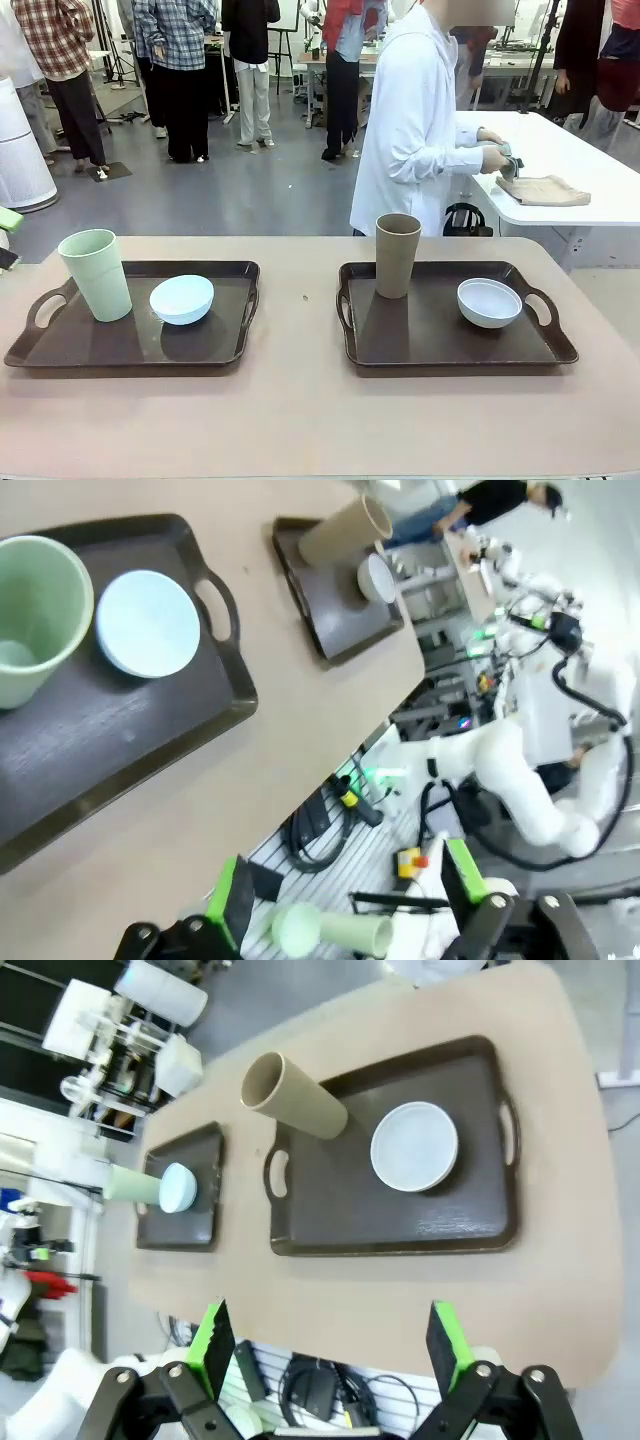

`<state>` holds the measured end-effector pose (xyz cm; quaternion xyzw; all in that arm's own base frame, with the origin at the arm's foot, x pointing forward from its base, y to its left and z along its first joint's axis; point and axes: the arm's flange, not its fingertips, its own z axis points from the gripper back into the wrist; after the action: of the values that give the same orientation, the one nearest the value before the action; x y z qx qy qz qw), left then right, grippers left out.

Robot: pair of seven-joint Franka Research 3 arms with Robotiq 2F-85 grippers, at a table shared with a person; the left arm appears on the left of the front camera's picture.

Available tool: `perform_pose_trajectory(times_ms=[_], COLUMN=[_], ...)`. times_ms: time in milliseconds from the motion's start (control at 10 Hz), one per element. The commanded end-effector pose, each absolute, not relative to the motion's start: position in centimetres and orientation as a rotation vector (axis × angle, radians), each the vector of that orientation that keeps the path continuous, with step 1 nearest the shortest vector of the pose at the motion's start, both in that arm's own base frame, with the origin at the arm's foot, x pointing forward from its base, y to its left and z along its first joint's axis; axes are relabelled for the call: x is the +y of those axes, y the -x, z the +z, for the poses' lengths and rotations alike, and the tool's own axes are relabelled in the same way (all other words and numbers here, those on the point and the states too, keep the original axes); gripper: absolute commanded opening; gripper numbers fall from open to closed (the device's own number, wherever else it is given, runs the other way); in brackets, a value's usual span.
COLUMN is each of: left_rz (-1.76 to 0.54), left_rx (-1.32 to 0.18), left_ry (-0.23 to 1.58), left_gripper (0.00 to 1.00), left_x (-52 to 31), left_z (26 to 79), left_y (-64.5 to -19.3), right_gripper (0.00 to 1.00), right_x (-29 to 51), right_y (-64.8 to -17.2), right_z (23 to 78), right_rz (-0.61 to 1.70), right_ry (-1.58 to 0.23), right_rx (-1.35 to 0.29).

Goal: Set up a tray with a mat and arrange the tableware.
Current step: Pick up the Picnic Bowl and Reusable plastic cup from the Handle tray in front of the human's position and hold them in the air.

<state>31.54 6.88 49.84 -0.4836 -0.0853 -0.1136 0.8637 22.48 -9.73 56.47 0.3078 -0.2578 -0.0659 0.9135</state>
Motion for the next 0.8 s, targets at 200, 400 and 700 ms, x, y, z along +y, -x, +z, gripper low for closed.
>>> perform_pose_trajectory(times_ms=[200,400,700], left_rz=[-0.09,-0.044,-0.044], left_rx=[-0.174,-0.182,-0.18], left_ry=[1.047,1.035,1.025], left_gripper=[1.0,1.0,1.0], left_x=[10.5,11.8,12.3], left_z=[49.2,48.8,48.5], left_y=[-31.6,-31.1,-31.1], right_gripper=[1.0,1.0,1.0], right_x=[-9.5,-9.2,-9.4], right_y=[-21.8,-22.5,-23.2], right_z=[51.1,50.8,50.2], right_rz=[-0.098,-0.081,-0.059], right_ry=[-0.751,-0.763,-0.764], right_rx=[-0.515,-0.492,-0.422])
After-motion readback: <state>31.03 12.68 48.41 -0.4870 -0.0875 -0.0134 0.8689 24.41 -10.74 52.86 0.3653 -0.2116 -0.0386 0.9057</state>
